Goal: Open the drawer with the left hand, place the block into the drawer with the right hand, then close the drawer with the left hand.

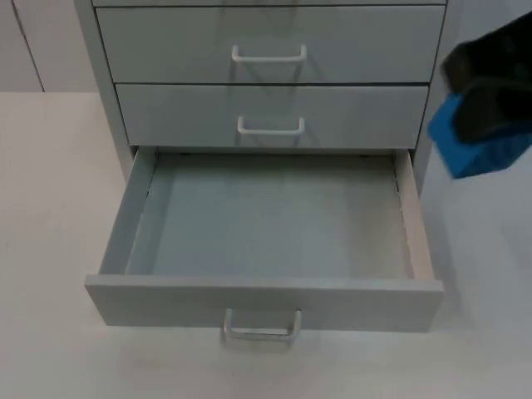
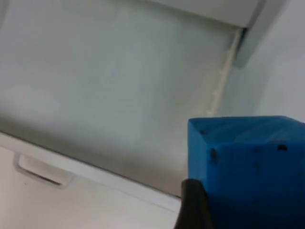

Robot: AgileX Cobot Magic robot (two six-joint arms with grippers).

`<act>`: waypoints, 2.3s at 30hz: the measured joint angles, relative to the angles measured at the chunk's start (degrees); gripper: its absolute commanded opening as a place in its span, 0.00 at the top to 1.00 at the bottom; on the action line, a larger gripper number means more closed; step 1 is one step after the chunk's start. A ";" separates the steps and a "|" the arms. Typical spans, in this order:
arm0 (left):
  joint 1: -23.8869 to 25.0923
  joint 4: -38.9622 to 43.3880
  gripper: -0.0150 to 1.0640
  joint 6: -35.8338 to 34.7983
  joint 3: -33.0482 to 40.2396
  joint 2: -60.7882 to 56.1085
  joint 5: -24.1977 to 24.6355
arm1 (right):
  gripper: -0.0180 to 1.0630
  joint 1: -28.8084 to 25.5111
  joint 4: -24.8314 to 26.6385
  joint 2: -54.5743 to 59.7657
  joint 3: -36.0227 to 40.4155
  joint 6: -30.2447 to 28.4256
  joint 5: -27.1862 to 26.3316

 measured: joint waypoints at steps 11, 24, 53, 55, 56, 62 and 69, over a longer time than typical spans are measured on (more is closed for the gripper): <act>0.00 0.00 0.01 0.00 0.00 0.00 0.00 | 0.99 6.77 -10.30 13.70 0.00 15.49 -12.75; 0.00 0.00 0.01 0.00 0.00 0.00 0.00 | 0.99 6.77 -29.93 24.93 -1.38 40.71 -21.11; 0.00 0.00 0.01 0.00 0.00 0.00 0.00 | 0.27 6.77 -32.79 31.96 -6.38 43.13 -20.55; 0.00 0.00 0.01 0.00 0.00 0.00 0.00 | 0.27 6.77 -32.79 30.74 -6.38 43.13 -20.45; 0.00 0.00 0.01 0.00 0.00 0.00 0.00 | 0.27 6.77 -32.19 29.52 -6.38 42.53 -20.20; 0.00 0.00 0.01 0.00 0.00 0.00 0.00 | 0.27 6.77 -22.18 20.43 -6.38 32.24 -15.29; 0.00 0.00 0.01 0.00 0.00 0.00 0.00 | 0.27 6.77 -10.74 11.88 -6.38 17.50 -6.55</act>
